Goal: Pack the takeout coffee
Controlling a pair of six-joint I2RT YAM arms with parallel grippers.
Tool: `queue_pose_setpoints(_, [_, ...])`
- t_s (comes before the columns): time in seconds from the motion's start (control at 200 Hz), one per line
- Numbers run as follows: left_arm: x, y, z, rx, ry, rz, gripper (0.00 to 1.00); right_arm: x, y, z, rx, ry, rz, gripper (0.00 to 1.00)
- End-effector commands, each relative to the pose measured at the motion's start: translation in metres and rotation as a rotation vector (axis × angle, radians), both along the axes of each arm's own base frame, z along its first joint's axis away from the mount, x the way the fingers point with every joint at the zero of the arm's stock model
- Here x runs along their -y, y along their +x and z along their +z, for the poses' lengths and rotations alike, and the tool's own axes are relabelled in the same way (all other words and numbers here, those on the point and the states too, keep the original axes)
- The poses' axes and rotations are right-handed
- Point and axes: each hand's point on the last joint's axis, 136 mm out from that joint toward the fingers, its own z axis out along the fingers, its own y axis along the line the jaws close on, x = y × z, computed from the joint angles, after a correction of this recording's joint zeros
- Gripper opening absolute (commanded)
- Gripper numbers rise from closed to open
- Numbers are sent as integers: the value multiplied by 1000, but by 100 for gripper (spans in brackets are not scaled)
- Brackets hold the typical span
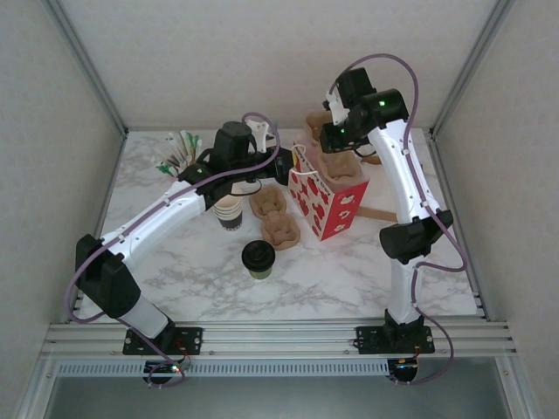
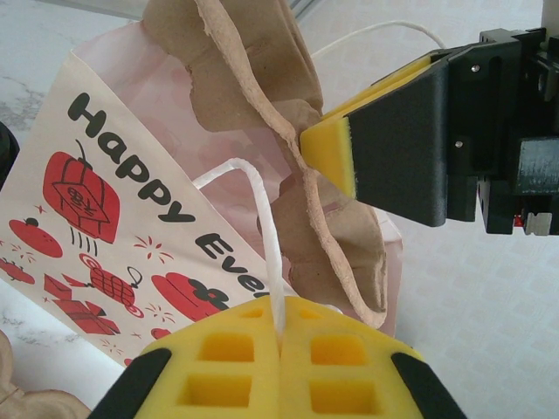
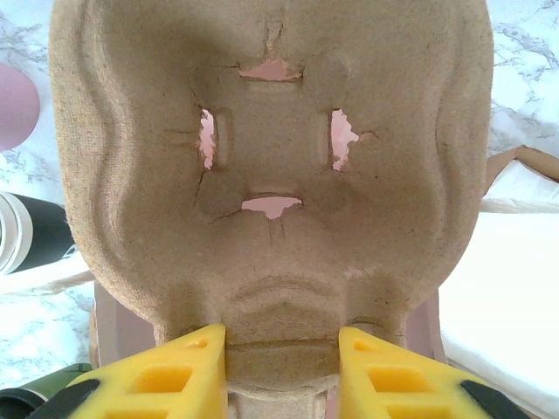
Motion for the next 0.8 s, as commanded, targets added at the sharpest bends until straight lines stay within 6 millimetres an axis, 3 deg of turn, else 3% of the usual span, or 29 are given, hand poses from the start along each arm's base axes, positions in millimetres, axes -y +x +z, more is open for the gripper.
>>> queue_pose_setpoints(0.0, [-4, -3, 8, 34, 7, 7, 0, 1, 1, -5, -8, -6, 5, 30])
queue_pose_setpoints(0.501, [-2, 0, 4, 26, 12, 8, 0, 5, -18, -21, -48, -32, 19, 29])
queue_pose_setpoints(0.796, [-3, 1, 2, 25, 17, 13, 0, 1, -30, -3, -4, -21, 32, 29])
